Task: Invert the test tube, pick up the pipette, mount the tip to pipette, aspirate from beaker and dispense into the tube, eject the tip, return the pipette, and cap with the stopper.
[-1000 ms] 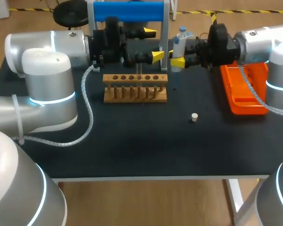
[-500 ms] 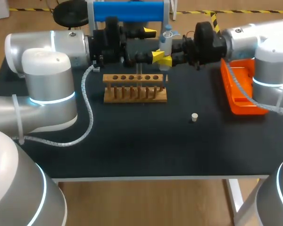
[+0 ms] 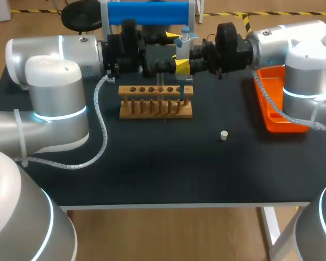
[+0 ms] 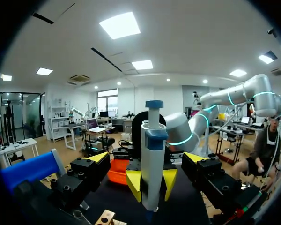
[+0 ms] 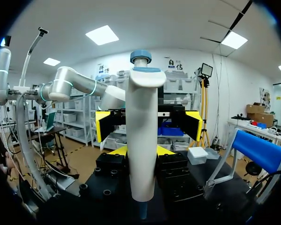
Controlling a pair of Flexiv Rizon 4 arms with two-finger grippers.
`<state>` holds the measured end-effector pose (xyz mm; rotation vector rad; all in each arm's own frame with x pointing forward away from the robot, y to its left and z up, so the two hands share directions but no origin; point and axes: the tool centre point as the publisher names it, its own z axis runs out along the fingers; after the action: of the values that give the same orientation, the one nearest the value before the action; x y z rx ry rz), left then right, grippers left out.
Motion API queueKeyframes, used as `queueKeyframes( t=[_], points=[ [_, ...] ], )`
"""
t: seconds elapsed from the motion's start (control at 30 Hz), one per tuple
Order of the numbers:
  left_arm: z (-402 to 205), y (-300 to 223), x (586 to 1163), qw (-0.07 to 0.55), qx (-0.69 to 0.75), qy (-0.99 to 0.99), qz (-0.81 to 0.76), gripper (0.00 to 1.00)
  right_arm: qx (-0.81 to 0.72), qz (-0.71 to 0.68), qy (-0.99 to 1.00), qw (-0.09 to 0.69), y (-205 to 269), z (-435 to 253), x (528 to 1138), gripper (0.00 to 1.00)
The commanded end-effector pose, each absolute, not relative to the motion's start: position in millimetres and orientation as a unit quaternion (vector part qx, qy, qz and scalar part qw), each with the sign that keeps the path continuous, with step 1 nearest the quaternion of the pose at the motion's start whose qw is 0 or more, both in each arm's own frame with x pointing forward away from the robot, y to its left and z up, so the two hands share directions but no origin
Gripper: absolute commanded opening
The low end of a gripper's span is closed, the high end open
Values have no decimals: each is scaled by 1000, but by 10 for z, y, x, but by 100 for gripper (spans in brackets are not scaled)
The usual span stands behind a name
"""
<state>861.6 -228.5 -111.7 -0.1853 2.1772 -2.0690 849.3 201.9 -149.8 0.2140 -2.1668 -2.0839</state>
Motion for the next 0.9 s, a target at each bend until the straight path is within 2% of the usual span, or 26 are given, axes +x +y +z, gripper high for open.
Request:
queueKeyframes(
  t=[0.03, 0.17, 0.2, 0.23, 0.27, 0.5, 0.53, 0.6, 0.9],
  points=[
    [-1129, -2299, 8615, 68, -62, 720, -688, 100, 69, -690, -718, 63, 2057, -1513, 8482, 0],
    [-1129, -2299, 8615, 68, -62, 720, -688, 100, 67, -689, -719, 63, 2067, -1534, 8474, 0],
    [-1129, -2299, 8615, 68, -62, 720, -688, 92, 67, -689, -719, 63, 2069, -1536, 8473, 0],
    [-1129, -2299, 8615, 68, -62, 720, -688, 58, 66, -690, -718, 63, 2071, -1538, 8473, 0],
    [-1129, -2299, 8615, 68, -62, 720, -688, 49, 65, -690, -718, 63, 2073, -1539, 8473, 0],
    [-1129, -2299, 8615, 68, -62, 720, -688, 40, 62, -691, -717, 63, 2091, -1549, 8474, 0],
    [-1129, -2299, 8615, 68, -62, 720, -688, 34, 62, -692, -717, 64, 2093, -1550, 8473, 0],
    [-1129, -2299, 8615, 68, -62, 720, -688, 0, 61, -692, -717, 64, 2096, -1551, 8474, 0],
    [-1129, -2299, 8615, 68, -62, 720, -688, 0, 62, -691, -718, 64, 2098, -1550, 8483, 0]
  ],
)
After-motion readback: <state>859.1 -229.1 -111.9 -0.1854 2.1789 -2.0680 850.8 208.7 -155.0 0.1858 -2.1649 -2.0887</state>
